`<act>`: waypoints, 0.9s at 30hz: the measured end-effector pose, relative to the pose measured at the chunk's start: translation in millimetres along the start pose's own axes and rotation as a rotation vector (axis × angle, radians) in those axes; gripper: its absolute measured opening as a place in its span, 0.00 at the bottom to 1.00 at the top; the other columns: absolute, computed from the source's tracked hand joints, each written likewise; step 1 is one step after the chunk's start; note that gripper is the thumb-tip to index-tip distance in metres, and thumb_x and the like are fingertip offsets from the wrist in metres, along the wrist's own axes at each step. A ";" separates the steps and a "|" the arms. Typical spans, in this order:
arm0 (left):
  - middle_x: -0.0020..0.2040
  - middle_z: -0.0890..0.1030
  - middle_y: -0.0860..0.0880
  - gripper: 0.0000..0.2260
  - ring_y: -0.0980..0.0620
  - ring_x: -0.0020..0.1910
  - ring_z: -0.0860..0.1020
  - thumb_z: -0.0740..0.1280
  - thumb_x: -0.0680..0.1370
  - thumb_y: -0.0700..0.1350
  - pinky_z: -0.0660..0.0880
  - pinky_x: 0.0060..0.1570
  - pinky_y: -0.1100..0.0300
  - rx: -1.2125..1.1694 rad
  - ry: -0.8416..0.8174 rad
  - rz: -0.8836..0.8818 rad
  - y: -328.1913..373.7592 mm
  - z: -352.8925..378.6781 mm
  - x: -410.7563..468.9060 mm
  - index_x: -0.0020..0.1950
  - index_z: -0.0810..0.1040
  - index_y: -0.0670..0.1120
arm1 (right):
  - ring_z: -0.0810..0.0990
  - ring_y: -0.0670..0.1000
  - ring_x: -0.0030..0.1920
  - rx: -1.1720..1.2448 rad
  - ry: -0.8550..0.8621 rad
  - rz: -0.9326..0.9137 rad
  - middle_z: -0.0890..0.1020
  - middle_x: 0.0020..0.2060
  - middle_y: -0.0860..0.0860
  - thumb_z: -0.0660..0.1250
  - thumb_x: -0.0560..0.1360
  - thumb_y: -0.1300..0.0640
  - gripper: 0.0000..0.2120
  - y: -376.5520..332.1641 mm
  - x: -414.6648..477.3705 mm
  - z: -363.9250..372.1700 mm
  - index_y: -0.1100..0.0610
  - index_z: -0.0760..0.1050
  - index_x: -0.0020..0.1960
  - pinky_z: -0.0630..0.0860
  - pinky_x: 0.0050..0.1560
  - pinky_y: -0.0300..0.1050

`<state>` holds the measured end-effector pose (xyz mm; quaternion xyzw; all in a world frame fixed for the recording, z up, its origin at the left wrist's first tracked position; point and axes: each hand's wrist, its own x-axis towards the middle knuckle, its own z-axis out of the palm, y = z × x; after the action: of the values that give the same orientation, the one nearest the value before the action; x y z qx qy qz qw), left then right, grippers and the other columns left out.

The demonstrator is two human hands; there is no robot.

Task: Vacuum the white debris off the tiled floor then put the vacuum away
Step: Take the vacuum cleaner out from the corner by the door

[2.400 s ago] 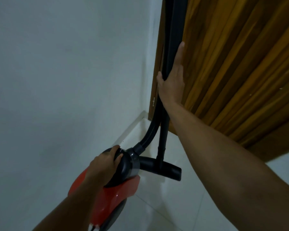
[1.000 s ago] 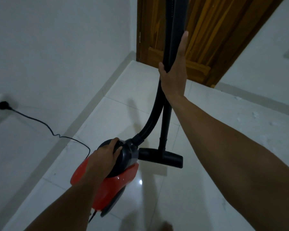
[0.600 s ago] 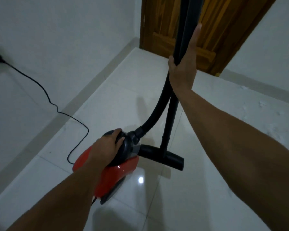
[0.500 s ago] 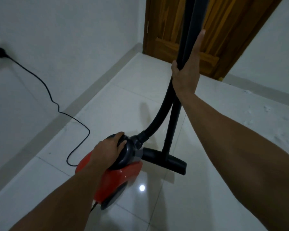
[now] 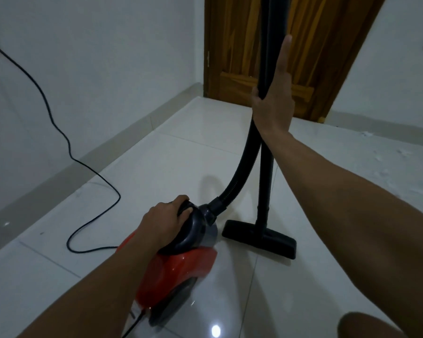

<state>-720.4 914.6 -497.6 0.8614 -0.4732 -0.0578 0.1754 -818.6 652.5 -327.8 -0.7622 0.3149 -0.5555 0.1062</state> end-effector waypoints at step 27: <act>0.59 0.83 0.48 0.20 0.42 0.54 0.81 0.54 0.83 0.61 0.77 0.50 0.50 0.130 0.165 0.123 -4.4 25.8 -7.4 0.72 0.70 0.57 | 0.74 0.32 0.42 0.314 0.050 0.368 0.75 0.58 0.43 0.75 0.73 0.56 0.38 1.2 -58.5 -37.2 0.52 0.60 0.78 0.78 0.49 0.30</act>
<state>-727.8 916.5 -523.7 0.8420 -0.5121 0.0549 0.1605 -863.7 693.5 -360.7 -0.6522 0.3607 -0.5877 0.3149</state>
